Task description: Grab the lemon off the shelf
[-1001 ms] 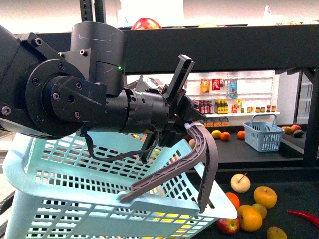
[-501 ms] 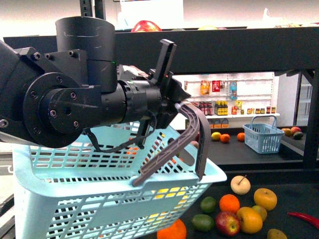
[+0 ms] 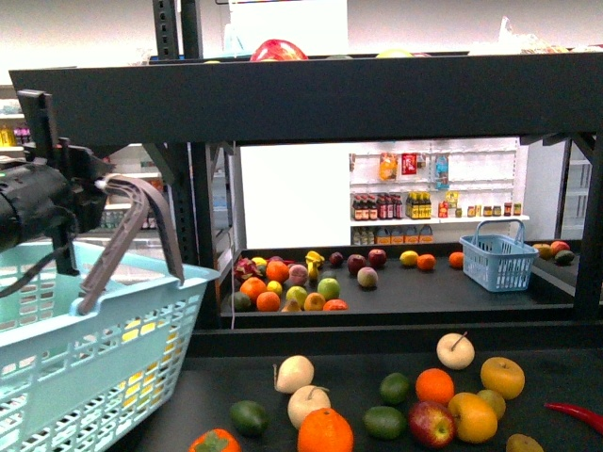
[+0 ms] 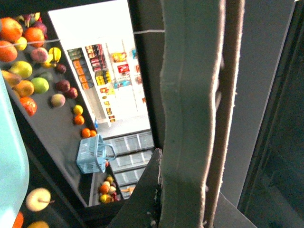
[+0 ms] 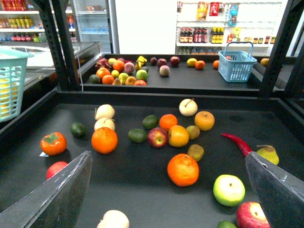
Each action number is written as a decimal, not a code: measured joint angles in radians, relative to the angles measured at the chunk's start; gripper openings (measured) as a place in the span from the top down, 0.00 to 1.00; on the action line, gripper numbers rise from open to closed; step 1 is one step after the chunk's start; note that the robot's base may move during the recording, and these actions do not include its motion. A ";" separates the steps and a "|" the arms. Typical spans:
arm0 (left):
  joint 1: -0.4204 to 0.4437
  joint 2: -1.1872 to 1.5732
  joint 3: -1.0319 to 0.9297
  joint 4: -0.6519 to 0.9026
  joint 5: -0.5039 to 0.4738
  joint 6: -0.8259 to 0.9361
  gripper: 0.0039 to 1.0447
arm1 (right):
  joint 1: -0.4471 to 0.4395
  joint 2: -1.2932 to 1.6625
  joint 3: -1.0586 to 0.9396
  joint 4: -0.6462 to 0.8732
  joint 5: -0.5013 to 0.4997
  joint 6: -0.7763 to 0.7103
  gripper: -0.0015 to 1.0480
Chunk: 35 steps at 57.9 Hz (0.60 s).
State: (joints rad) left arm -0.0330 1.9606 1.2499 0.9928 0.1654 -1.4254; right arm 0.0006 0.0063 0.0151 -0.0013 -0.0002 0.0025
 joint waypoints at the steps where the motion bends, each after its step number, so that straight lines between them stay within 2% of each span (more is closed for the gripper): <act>1: 0.006 0.000 -0.001 0.006 0.001 -0.002 0.92 | 0.000 0.000 0.000 0.000 0.000 0.000 0.07; 21: 0.231 0.030 -0.024 0.188 0.073 -0.114 0.93 | 0.000 0.000 0.000 0.000 0.000 0.000 0.07; 35: 0.344 0.103 -0.024 0.271 0.096 -0.140 0.93 | 0.000 0.000 0.000 0.000 0.000 0.000 0.07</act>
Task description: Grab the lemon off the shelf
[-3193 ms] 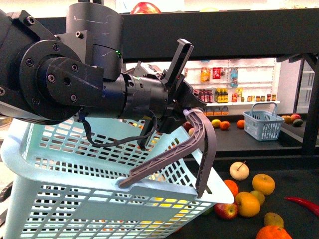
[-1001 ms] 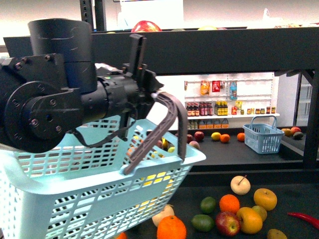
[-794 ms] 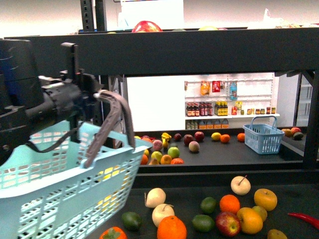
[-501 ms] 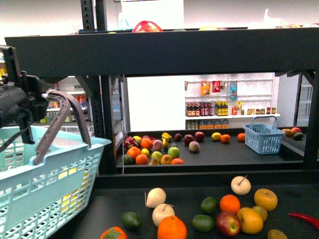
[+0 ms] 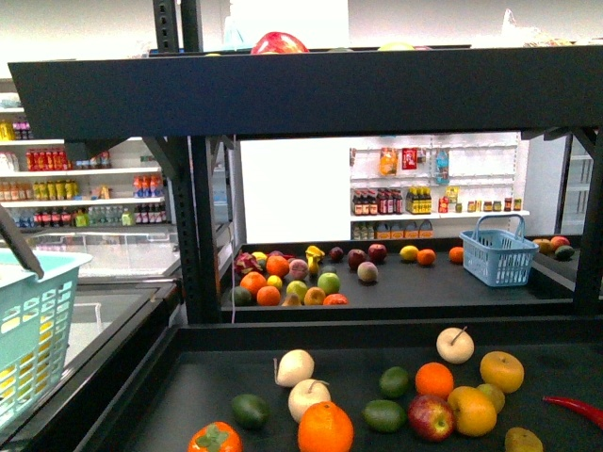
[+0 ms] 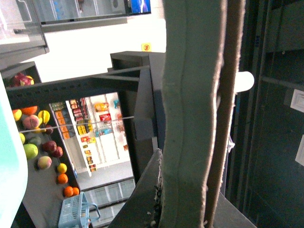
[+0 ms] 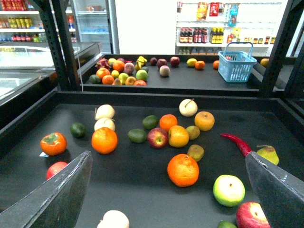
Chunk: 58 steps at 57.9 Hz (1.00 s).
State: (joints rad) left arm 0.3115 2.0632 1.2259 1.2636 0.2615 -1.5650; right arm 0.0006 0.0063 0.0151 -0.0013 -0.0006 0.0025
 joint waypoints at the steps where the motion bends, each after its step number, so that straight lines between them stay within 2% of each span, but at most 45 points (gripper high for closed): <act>1: 0.006 0.006 0.000 0.008 0.001 -0.003 0.93 | 0.000 0.000 0.000 0.000 0.000 0.000 0.07; 18: 0.054 0.122 0.054 0.061 0.031 -0.056 0.93 | 0.000 0.000 0.000 0.000 0.000 0.000 0.07; 46: 0.074 0.190 0.084 0.123 0.041 -0.116 0.93 | 0.000 0.000 0.000 0.000 0.000 0.000 0.07; 58: 0.078 0.196 0.066 0.124 0.061 -0.111 0.59 | 0.000 0.000 0.000 0.000 0.000 0.000 0.07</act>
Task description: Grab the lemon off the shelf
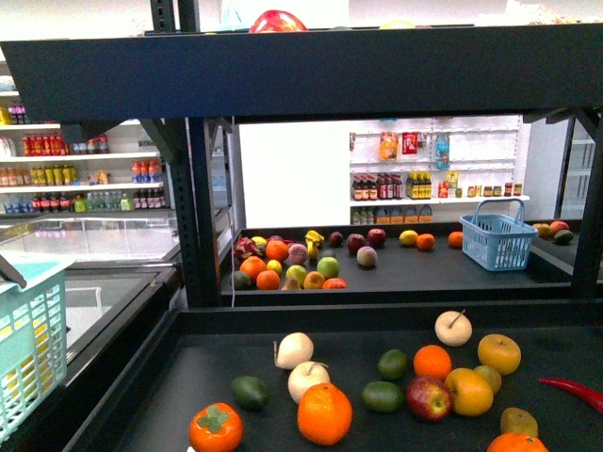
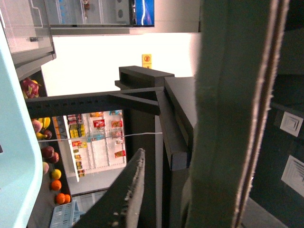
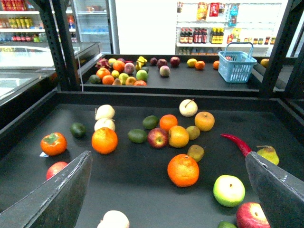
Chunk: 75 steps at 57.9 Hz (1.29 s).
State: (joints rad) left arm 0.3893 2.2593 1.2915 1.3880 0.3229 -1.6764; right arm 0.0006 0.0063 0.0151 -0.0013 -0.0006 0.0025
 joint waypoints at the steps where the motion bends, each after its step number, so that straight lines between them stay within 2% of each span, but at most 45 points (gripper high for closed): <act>1: 0.000 0.000 -0.002 0.000 0.003 0.003 0.57 | 0.000 0.000 0.000 0.000 0.000 0.000 0.07; 19: 0.038 -0.009 -0.018 -0.042 0.019 0.068 0.06 | 0.000 0.000 0.000 0.000 0.000 0.000 0.07; 46: 0.069 -0.148 -0.037 -0.280 0.041 0.130 0.08 | 0.000 0.000 0.000 0.000 0.000 0.000 0.07; 75: 0.099 -0.349 -0.089 -0.634 0.074 0.263 0.08 | 0.000 0.000 0.000 0.000 0.000 0.000 0.07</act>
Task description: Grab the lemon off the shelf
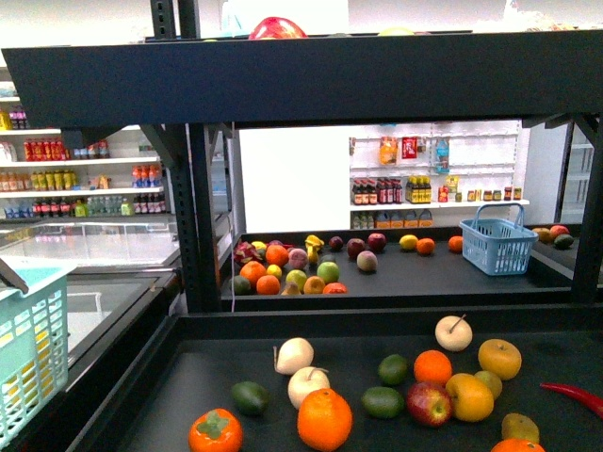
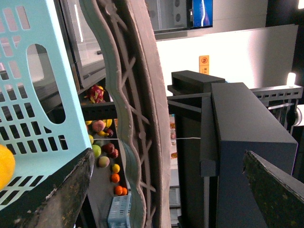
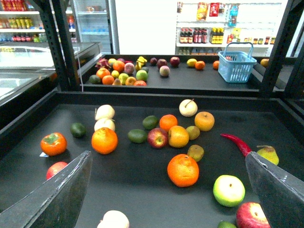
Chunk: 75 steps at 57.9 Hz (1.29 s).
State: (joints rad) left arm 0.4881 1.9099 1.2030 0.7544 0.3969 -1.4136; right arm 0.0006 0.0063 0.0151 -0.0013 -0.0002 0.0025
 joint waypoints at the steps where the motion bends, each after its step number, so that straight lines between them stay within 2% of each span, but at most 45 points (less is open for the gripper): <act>1: 0.002 -0.011 -0.003 -0.021 -0.002 0.009 0.08 | 0.000 0.000 0.000 0.000 0.000 0.000 0.07; 6: 0.011 -0.070 -0.020 -0.150 -0.009 0.060 0.08 | 0.000 0.000 0.000 0.000 0.000 0.000 0.07; 13: 0.019 -0.151 -0.043 -0.246 -0.016 0.128 0.08 | 0.000 0.000 0.000 0.000 0.000 0.000 0.07; 21: 0.018 -0.294 -0.061 -0.424 -0.086 0.270 0.08 | 0.000 0.000 0.000 0.000 0.000 0.000 0.07; 26: 0.002 -0.393 -0.078 -0.571 -0.202 0.435 0.08 | 0.000 0.000 0.000 0.000 0.000 0.000 0.07; 30: -0.032 -0.504 -0.133 -0.643 -0.335 0.628 0.08 | 0.000 0.000 0.000 0.000 0.000 0.000 0.07; 34: -0.123 -0.706 -0.253 -0.685 -0.449 0.892 0.08 | 0.000 0.000 0.000 0.000 0.000 0.000 0.07; 37: -0.193 -0.838 -0.328 -0.688 -0.506 0.999 0.08 | 0.000 0.000 0.000 0.000 0.000 0.000 0.07; 38: -0.207 -0.879 -0.354 -0.681 -0.483 1.052 0.09 | 0.000 0.000 0.000 0.000 0.000 0.000 0.07; 40: -0.249 -0.998 -0.430 -0.653 -0.336 1.172 0.18 | 0.000 0.000 0.000 0.000 0.000 0.000 0.07; 41: -0.278 -1.057 -0.469 -0.659 -0.301 1.221 0.22 | 0.000 0.000 0.000 0.000 0.000 0.000 0.07; 44: -0.415 -1.243 -0.598 -0.718 -0.363 1.320 0.36 | 0.000 0.000 0.000 0.000 0.000 0.000 0.07; 46: -0.468 -1.361 -0.676 -0.774 -0.372 1.354 0.45 | 0.000 -0.001 0.000 0.000 0.000 0.000 0.07; 49: -0.482 -1.544 -0.779 -0.863 -0.397 1.382 0.60 | 0.000 -0.001 0.000 0.000 0.000 0.000 0.07; 61: -0.486 -1.728 -0.964 -0.818 -0.397 1.398 0.98 | 0.000 -0.001 0.000 0.000 0.000 0.000 0.07; 75: -0.486 -1.786 -1.051 -0.787 -0.396 1.402 0.98 | 0.000 -0.001 0.000 0.000 0.000 0.000 0.07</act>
State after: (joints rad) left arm 0.0025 0.1234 0.1516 -0.0330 0.0006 -0.0113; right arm 0.0006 0.0055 0.0151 -0.0013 -0.0002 0.0025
